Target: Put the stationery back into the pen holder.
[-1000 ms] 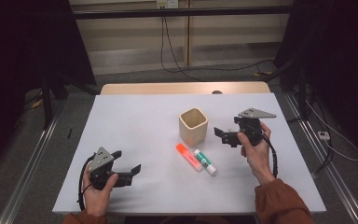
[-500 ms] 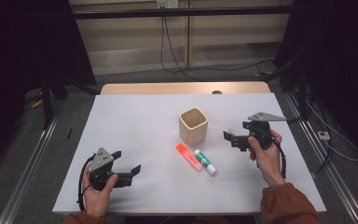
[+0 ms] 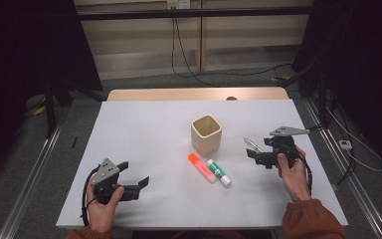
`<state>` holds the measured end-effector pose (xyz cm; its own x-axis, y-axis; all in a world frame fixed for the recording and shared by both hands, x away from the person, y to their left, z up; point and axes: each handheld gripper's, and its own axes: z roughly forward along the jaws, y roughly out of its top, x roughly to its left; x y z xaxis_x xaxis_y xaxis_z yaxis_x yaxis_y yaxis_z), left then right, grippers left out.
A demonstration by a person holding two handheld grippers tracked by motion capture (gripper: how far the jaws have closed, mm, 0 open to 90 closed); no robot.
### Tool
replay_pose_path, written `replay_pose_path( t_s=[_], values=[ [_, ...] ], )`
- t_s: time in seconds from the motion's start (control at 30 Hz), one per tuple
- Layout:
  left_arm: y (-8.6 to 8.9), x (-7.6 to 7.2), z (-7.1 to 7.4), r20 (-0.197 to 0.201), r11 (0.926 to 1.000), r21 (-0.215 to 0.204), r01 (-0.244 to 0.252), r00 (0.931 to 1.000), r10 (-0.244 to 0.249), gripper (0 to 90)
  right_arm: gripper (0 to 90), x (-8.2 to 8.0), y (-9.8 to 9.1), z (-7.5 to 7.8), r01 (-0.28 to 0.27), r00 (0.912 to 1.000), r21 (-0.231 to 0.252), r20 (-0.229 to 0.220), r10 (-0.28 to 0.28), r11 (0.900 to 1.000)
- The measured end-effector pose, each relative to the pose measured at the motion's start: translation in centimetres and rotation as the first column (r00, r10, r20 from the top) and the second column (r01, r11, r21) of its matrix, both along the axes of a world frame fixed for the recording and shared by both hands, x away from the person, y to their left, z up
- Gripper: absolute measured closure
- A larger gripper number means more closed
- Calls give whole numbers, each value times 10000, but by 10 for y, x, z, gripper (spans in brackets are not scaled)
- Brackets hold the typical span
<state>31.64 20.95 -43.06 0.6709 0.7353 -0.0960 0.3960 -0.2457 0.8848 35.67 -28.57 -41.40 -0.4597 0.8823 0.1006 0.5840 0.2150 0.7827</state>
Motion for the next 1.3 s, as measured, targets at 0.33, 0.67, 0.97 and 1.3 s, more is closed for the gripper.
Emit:
replay_pose_path(
  t_s=[0.33,0.67,0.97,1.3],
  values=[
    [-5,-1,2,132,9995,81,293,9995,-294,82,183,-6,-17,-5,-230,9964,318,-812,255,9992],
    [-2,-1,1,63,10000,67,7,10000,-8,81,56,0,-32,-4,38,9937,-558,-1118,-100,9984],
    [-4,0,0,81,9999,112,103,9999,-104,81,140,25,-31,-4,-1131,9603,-1273,-2686,755,9854],
    [-3,0,0,28,9999,91,125,9999,-126,81,304,49,-41,-9,-1408,9394,-1497,-3324,843,9786]
  ],
)
